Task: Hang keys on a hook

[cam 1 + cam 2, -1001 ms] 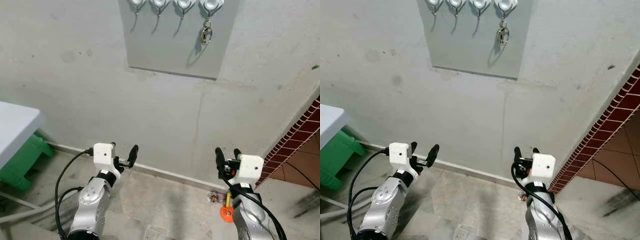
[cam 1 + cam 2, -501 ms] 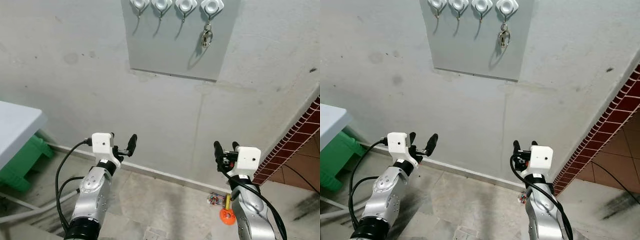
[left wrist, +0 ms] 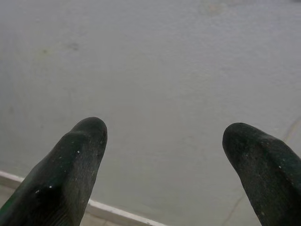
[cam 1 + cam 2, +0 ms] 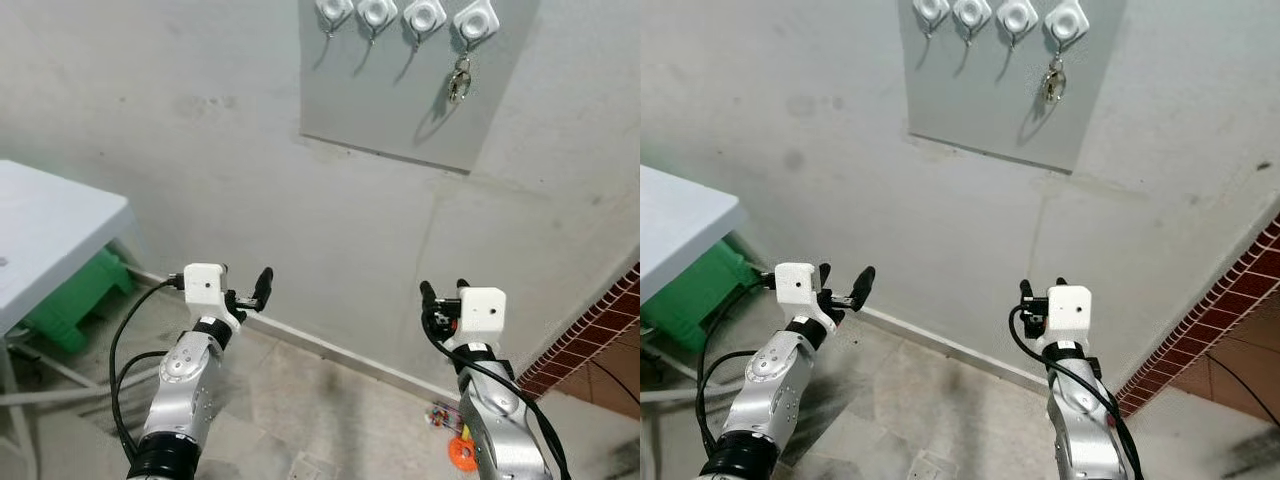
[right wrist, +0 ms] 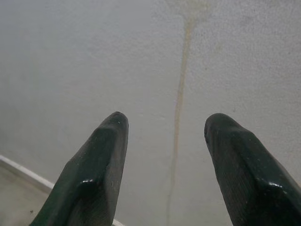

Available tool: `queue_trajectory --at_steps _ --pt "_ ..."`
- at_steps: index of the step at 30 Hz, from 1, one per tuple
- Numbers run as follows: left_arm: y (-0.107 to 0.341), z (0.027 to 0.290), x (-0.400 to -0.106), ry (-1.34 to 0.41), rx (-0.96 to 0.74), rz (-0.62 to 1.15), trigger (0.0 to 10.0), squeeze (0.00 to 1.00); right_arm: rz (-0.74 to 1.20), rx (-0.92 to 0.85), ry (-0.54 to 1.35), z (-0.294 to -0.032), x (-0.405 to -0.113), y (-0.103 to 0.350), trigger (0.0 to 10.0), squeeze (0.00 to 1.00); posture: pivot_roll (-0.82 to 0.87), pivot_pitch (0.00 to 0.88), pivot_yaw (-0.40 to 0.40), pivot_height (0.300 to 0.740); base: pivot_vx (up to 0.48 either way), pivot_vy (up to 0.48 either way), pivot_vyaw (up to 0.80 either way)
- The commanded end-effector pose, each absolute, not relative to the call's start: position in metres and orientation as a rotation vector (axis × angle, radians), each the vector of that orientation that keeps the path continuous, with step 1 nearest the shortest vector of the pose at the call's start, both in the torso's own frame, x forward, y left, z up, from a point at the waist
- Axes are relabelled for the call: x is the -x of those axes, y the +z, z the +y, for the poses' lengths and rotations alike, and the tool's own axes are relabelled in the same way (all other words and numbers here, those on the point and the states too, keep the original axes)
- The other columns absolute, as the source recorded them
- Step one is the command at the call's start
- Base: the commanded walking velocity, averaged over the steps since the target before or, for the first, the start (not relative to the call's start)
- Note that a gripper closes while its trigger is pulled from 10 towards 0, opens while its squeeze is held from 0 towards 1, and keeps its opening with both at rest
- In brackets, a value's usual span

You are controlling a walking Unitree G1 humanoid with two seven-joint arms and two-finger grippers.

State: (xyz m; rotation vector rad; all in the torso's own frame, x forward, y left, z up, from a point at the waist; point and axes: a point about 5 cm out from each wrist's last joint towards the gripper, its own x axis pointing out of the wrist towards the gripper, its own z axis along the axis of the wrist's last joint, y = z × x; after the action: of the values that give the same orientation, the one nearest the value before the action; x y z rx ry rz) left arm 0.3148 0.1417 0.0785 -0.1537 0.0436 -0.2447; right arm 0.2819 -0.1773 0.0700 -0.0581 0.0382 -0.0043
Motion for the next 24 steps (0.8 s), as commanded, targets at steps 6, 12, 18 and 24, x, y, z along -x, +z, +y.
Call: queue_trajectory --at_steps 6,12,18,24 --pt "0.0806 0.1523 -0.3150 -0.192 0.158 0.041 10.0 0.00 0.036 0.059 0.021 -0.1709 -0.2874 0.0725 10.0 0.00 -0.04 0.035 -0.002 0.740 0.000 0.000 0.72" --pt "0.0804 0.1554 -0.3128 -0.170 0.159 0.037 10.0 0.00 0.036 0.053 0.026 -0.1703 -0.2879 0.0725 10.0 0.00 -0.04 0.039 -0.008 0.740 0.000 0.000 0.72" --pt "0.0807 0.1564 -0.3121 -0.162 0.157 0.039 10.0 0.00 0.030 0.056 0.034 -0.1705 -0.2880 0.0744 10.0 0.00 -0.04 0.040 -0.011 0.740 0.000 0.000 0.72" --pt "0.0844 0.1563 -0.3125 -0.174 0.153 0.040 10.0 0.00 0.023 0.056 0.042 -0.1728 -0.2878 0.0769 10.0 0.00 -0.03 0.035 -0.019 0.740 0.000 0.000 0.73"
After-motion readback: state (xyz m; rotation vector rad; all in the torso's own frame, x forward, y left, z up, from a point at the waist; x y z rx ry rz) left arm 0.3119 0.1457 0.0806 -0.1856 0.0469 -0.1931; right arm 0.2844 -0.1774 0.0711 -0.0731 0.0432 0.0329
